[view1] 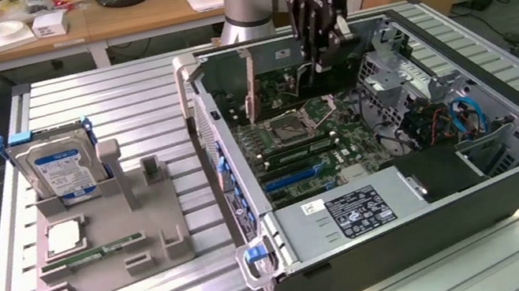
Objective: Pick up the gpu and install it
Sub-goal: 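Insert the gpu into the slot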
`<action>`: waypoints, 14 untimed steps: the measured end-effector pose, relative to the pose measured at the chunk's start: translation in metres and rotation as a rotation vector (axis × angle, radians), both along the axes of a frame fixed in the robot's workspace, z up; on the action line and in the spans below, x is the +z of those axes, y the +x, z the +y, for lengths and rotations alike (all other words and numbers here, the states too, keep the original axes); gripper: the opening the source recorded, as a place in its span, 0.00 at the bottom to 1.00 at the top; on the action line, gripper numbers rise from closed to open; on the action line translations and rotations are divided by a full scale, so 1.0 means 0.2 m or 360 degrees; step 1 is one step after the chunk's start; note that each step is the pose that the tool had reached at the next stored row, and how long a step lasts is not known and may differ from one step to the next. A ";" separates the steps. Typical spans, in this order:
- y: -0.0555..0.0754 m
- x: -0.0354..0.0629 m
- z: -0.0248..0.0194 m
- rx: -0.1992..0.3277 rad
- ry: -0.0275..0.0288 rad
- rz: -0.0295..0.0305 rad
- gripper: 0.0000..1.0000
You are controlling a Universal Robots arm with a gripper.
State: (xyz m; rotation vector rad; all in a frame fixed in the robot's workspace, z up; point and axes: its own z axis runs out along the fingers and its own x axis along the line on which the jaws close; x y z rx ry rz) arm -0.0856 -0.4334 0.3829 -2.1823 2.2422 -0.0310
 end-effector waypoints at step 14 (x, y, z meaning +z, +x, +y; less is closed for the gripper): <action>-0.07 -0.028 -0.042 0.0001 -0.00006 0.00000 0.26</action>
